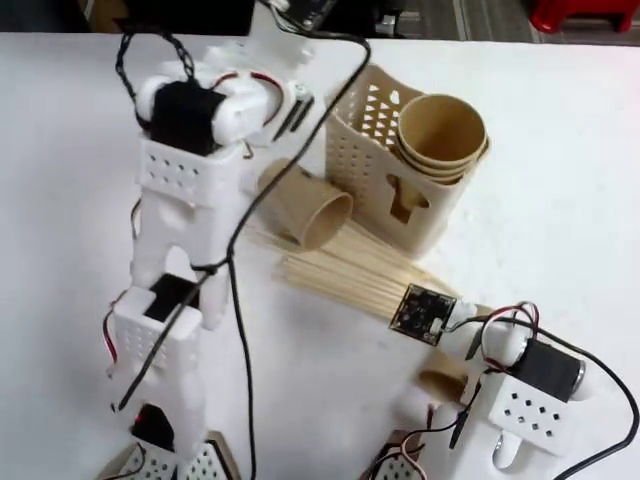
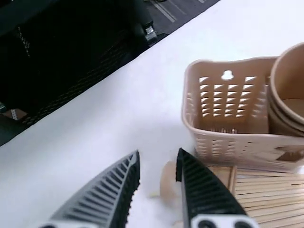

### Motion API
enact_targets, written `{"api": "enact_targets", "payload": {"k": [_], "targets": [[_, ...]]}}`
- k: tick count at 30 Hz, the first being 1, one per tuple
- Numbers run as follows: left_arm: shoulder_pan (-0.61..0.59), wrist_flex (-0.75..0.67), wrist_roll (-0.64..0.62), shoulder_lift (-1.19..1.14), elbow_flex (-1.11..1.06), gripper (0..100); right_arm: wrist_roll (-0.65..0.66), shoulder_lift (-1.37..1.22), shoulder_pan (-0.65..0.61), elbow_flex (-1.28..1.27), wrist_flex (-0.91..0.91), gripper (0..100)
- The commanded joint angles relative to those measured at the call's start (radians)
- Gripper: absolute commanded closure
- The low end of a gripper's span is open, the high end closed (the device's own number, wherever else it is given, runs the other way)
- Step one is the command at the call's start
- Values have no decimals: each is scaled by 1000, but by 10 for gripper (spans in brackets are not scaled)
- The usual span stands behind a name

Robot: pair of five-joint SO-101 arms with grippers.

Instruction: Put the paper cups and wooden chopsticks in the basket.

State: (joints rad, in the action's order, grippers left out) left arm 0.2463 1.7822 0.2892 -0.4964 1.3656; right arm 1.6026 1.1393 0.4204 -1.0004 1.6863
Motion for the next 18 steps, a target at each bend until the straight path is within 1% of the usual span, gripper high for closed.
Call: {"api": "enact_targets", "payload": {"k": [1,6,10,14,18], "targets": [[-35,5,-11,42,20,858,6,-13,-8,-21,-45,776],[-28,6,-14,44,21,858,6,-13,-10,-31,-47,776],[-36,6,-44,54,25,858,3,-15,-8,-58,-114,776],[-54,6,-60,124,20,858,-63,-15,-8,-91,-205,776],[-81,6,-60,217,20,858,-78,-15,-10,-91,-222,776]]}}
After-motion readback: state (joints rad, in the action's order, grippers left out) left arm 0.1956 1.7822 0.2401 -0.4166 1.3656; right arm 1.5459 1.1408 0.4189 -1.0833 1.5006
